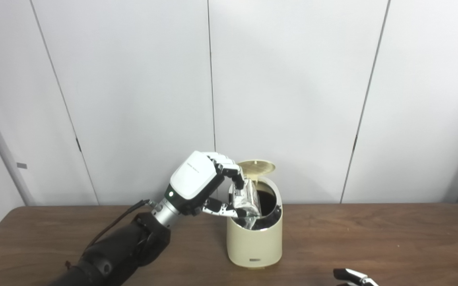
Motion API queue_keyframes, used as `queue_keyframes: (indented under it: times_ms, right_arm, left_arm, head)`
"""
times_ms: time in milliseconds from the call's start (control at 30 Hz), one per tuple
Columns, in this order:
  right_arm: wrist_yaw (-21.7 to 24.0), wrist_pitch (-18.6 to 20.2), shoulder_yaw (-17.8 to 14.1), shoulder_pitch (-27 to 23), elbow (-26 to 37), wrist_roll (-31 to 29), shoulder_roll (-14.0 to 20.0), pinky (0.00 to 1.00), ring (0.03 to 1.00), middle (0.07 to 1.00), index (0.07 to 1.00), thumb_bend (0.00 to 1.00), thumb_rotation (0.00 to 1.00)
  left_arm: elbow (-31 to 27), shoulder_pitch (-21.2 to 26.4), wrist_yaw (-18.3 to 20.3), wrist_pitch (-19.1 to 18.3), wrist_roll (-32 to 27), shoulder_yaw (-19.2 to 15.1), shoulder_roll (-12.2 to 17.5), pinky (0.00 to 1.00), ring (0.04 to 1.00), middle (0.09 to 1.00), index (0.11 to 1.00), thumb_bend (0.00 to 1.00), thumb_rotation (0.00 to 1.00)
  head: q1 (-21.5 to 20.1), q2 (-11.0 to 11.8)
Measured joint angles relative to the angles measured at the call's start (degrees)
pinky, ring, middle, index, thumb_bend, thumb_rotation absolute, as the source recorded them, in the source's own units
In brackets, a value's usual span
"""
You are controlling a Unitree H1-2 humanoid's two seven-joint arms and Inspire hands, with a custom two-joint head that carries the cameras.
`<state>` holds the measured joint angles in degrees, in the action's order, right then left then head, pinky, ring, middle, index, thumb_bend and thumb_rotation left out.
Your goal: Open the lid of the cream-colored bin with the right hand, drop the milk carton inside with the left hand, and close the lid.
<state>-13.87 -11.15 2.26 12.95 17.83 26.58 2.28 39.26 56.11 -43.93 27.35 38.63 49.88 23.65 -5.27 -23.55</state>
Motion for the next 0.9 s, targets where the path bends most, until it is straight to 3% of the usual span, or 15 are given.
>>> queue_keyframes:
  times_ms: [67,233,433,600,667,800,833,867,900]
  right_arm:
    - [0.0,0.0,0.0,0.0,0.0,0.0,0.0,0.48,0.636,0.712,0.699,0.26,0.14]
    - [0.0,0.0,0.0,0.0,0.0,0.0,0.0,0.49,0.638,0.709,0.696,0.26,0.12]
    - [0.0,0.0,0.0,0.0,0.0,-0.2,0.0,0.48,0.638,0.709,0.695,0.26,0.12]
    - [0.0,0.0,0.0,0.0,0.0,-0.1,0.0,0.48,0.639,0.713,0.698,0.25,0.13]
    - [0.0,0.0,0.0,0.0,0.0,-0.1,0.0,0.48,0.635,0.713,0.698,0.25,0.13]
    - [0.0,0.0,0.0,0.0,0.0,-0.1,0.0,0.49,0.645,0.71,0.697,0.26,0.08]
    - [0.0,0.0,0.0,0.0,0.0,-0.1,0.0,0.49,0.645,0.71,0.696,0.26,0.08]
    - [0.0,0.0,0.0,0.0,0.0,-0.1,0.0,0.49,0.643,0.709,0.695,0.26,0.08]
    - [0.0,0.0,0.0,0.0,0.0,-0.1,0.0,0.49,0.641,0.708,0.694,0.26,0.09]
  left_arm:
    - [-0.2,-0.1,0.1,0.0,0.0,-0.1,0.0,0.66,0.857,0.968,1.0,1.0,0.49]
    - [-1.4,-0.1,-1.1,-0.3,0.0,1.1,0.6,0.61,0.772,0.785,1.0,1.0,0.42]
    - [-1.4,-0.1,-3.5,-0.4,0.0,2.1,0.7,0.62,0.782,0.812,1.0,1.0,0.45]
    - [-1.3,-0.1,-5.3,-0.5,0.0,3.4,0.9,0.65,0.733,0.711,1.0,1.0,0.42]
    - [-1.3,-0.1,-5.8,-0.6,0.0,3.7,1.1,0.65,0.742,0.711,1.0,1.0,0.43]
    - [-1.3,-0.1,-5.9,-0.6,0.2,3.7,1.2,0.7,0.892,0.895,0.708,1.0,0.44]
    - [-1.3,-0.1,-5.9,-0.6,0.3,3.7,1.3,0.71,0.916,0.922,0.683,1.0,0.44]
    - [-1.3,-0.1,-5.9,-0.6,0.4,3.7,1.3,0.72,0.929,0.945,0.714,1.0,0.43]
    - [-1.3,-0.1,-6.0,-0.6,0.6,3.7,1.3,0.71,0.916,0.943,0.813,1.0,0.43]
  head:
    - [0.1,0.0]
    - [0.2,0.0]
    - [0.3,0.1]
    - [0.3,0.2]
    - [0.3,0.2]
    - [0.3,0.2]
    - [0.3,0.1]
    - [0.3,0.1]
    - [0.3,0.1]
